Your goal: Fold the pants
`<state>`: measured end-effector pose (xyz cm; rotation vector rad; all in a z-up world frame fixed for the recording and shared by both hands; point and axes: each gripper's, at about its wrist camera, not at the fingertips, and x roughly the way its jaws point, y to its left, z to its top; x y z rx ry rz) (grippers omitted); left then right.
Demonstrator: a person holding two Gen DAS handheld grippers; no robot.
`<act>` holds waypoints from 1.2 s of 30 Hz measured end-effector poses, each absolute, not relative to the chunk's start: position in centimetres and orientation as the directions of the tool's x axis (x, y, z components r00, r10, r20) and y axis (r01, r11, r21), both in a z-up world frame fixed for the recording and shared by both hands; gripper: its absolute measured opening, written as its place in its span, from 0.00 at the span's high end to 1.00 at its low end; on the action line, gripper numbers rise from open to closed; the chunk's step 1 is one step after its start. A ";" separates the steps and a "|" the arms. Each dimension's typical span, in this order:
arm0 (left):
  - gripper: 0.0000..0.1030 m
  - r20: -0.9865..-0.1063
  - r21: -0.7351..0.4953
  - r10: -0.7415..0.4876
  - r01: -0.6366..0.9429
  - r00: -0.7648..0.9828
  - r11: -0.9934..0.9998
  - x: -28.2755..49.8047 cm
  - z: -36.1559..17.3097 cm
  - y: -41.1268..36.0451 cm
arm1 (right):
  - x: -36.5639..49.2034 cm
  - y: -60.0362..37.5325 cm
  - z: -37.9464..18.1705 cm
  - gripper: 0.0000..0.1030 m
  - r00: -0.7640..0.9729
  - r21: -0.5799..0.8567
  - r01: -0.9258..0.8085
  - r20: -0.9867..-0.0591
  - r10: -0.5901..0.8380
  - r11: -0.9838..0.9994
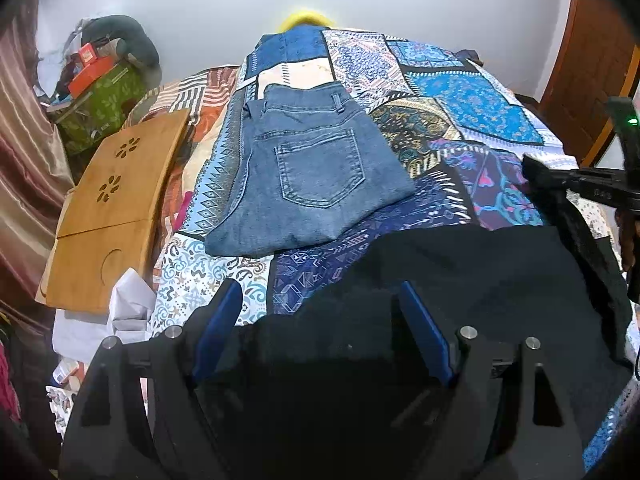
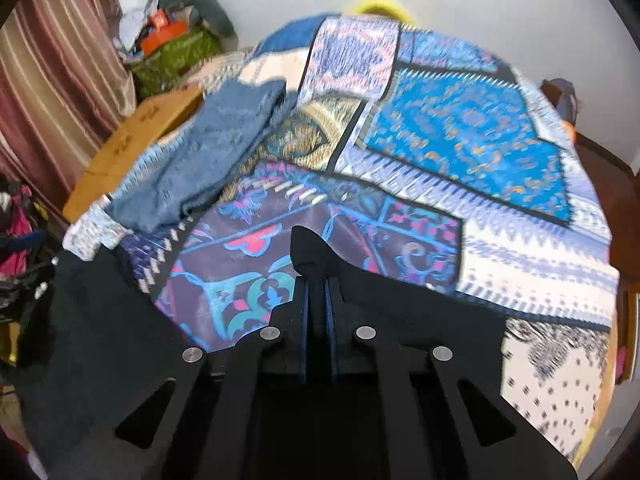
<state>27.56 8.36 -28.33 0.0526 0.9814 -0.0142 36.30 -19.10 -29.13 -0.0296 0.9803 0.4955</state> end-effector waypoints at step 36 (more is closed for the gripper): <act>0.16 -0.879 -0.026 -0.112 0.186 0.464 0.982 19.3 -29.2 0.5 | 15.8 -39.5 -32.5 0.77 0.527 0.067 0.071 -0.850 0.019 0.995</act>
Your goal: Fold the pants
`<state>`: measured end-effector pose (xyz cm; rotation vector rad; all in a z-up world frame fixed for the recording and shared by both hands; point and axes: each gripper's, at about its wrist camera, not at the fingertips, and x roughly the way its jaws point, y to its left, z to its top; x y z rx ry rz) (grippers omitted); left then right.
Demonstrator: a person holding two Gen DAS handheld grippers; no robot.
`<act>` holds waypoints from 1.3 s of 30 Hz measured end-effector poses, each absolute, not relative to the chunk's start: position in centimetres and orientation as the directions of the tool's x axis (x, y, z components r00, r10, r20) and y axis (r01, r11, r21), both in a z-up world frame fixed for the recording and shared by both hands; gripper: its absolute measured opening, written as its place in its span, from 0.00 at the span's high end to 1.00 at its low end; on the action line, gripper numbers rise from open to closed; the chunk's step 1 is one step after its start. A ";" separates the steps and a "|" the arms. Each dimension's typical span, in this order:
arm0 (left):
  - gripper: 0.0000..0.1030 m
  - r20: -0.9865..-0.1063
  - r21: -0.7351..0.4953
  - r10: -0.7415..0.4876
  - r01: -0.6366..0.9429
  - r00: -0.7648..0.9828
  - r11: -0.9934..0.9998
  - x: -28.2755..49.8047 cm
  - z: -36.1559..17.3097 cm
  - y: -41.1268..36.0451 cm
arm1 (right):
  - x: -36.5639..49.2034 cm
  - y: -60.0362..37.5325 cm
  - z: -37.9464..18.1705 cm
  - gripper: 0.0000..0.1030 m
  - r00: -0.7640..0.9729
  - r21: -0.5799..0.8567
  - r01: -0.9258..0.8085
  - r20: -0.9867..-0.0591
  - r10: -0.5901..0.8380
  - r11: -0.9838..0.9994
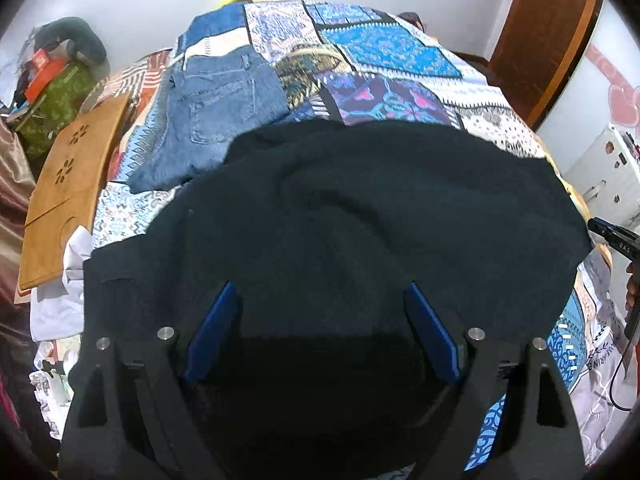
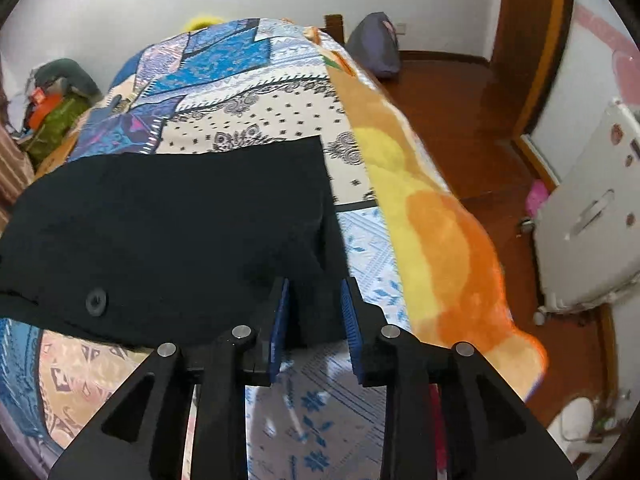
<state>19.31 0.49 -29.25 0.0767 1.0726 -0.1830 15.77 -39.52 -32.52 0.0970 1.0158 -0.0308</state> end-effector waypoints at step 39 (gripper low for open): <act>0.77 -0.900 -0.162 -0.126 -0.053 0.416 0.985 25.8 -35.4 21.9 | 34.1 2.0 -32.0 0.81 0.156 0.158 -0.783 -0.886 0.436 0.601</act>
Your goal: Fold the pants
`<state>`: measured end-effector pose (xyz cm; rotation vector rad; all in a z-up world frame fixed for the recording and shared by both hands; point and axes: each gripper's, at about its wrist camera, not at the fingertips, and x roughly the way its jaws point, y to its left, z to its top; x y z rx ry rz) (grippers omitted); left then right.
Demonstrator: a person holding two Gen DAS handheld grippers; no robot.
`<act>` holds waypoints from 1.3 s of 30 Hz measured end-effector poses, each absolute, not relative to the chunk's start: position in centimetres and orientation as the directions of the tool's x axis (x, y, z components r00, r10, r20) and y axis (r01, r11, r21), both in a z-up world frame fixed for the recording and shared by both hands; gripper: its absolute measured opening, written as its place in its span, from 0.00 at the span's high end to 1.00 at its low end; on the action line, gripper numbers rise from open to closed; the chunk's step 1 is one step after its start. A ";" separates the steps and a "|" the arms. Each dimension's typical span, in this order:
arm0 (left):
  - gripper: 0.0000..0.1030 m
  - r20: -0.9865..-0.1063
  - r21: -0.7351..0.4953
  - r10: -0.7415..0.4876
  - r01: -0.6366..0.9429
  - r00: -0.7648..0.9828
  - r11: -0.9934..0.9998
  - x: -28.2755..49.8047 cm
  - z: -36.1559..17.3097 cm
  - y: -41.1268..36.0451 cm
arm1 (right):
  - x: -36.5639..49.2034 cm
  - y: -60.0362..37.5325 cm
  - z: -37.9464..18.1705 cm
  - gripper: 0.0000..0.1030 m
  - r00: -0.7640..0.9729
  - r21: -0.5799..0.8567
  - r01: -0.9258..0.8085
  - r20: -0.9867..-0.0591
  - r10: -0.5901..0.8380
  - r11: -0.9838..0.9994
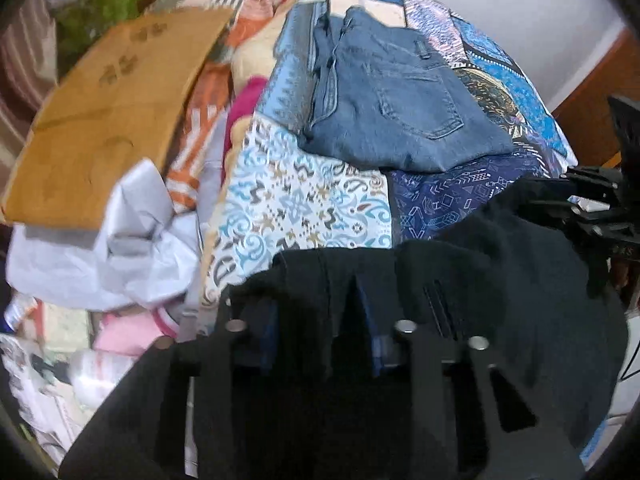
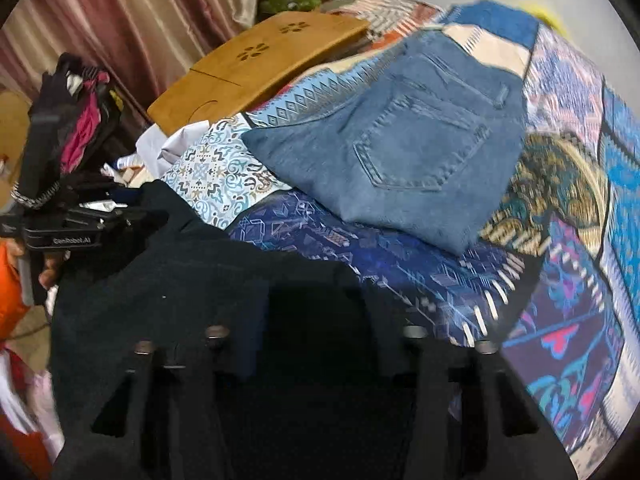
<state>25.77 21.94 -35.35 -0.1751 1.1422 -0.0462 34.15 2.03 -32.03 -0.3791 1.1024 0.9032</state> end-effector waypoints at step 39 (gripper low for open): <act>0.50 -0.843 -0.127 -0.214 0.205 0.493 0.971 13.5 -28.4 14.3 | 16.8 -6.3 -25.1 0.50 0.394 0.071 -0.725 -0.772 0.498 0.685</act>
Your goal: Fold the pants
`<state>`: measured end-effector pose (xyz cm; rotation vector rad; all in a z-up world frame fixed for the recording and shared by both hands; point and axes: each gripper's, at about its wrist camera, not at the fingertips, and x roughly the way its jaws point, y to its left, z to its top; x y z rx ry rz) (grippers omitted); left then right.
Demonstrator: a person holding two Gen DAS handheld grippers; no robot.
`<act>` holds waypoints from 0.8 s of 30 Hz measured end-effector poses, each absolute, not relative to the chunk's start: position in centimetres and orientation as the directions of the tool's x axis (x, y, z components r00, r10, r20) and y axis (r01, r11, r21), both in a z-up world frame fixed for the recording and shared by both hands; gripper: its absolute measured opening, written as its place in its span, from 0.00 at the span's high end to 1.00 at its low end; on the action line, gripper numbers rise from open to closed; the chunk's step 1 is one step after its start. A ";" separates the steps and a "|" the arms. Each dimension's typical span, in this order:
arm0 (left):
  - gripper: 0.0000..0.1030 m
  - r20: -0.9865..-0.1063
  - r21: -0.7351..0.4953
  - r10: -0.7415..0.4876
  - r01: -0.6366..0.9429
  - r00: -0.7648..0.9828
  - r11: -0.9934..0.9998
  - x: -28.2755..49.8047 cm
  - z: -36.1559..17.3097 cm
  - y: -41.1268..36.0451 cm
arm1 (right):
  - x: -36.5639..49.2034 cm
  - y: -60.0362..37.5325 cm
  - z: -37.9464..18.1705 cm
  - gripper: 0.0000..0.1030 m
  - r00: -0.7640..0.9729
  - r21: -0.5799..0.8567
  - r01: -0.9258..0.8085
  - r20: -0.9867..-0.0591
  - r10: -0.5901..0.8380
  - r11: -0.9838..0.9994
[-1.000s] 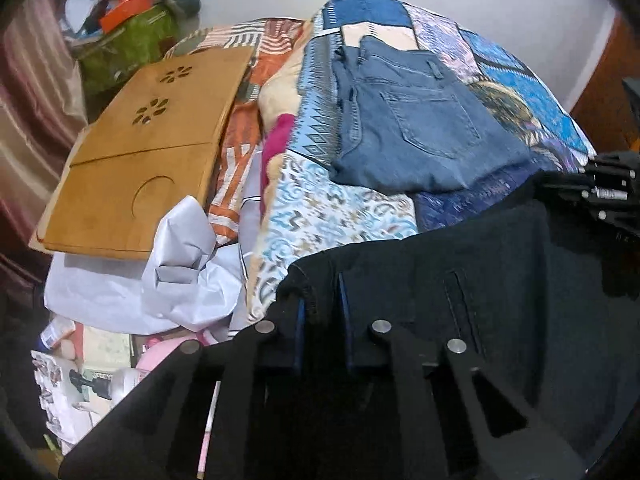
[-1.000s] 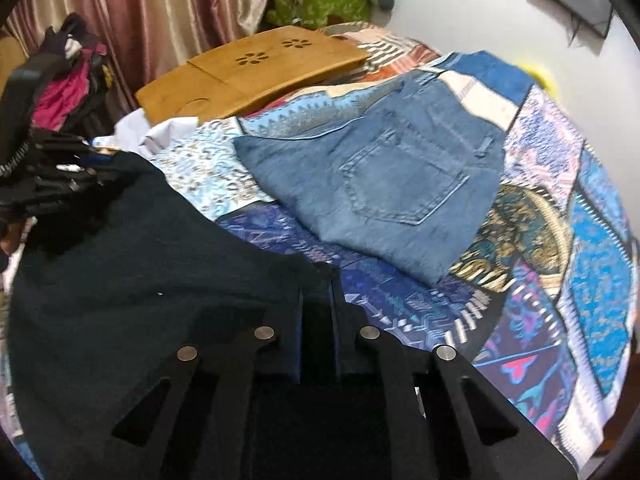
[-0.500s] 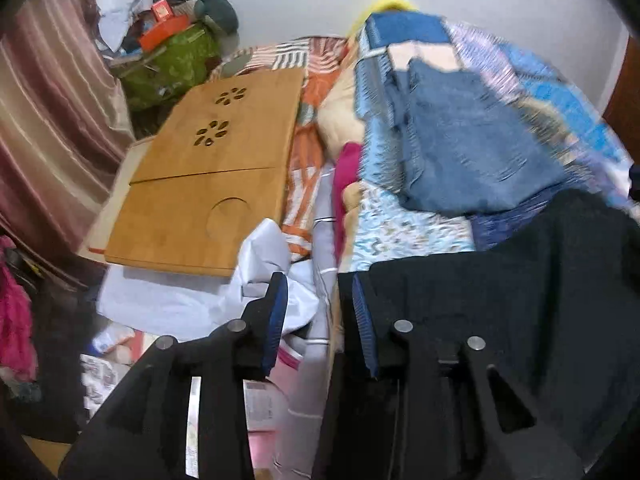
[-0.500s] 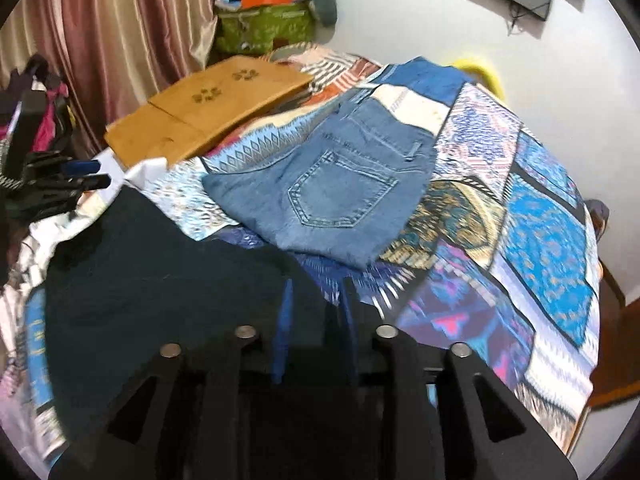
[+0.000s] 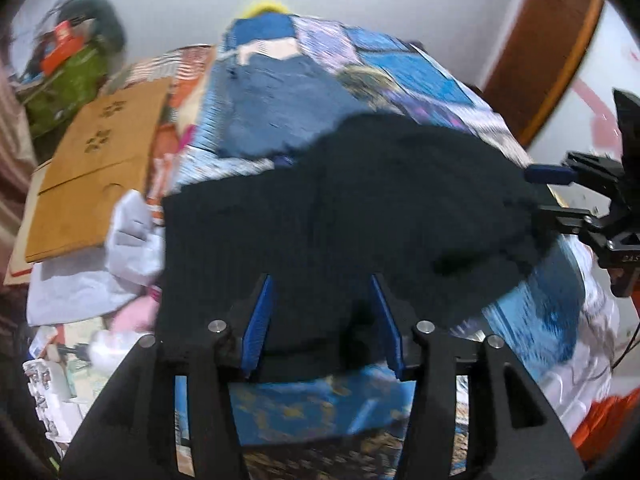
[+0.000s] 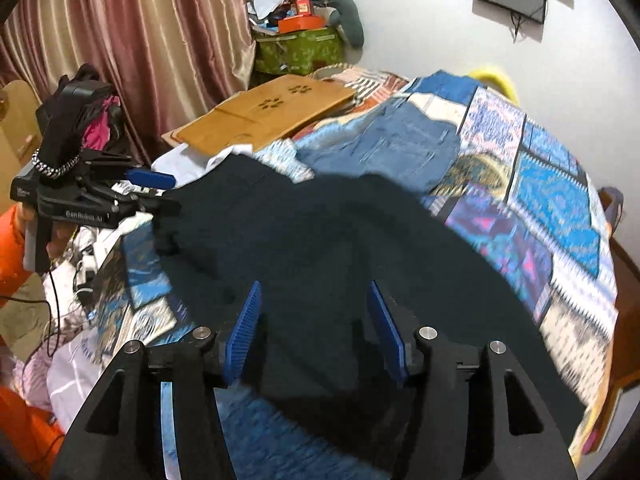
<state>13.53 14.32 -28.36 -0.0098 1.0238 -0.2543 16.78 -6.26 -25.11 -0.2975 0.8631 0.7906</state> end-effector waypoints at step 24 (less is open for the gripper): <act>0.92 -0.817 -0.076 -0.198 0.240 0.541 0.968 12.6 -28.6 10.2 | 15.4 -7.5 -27.1 0.93 0.380 0.113 -0.754 -0.728 0.570 0.647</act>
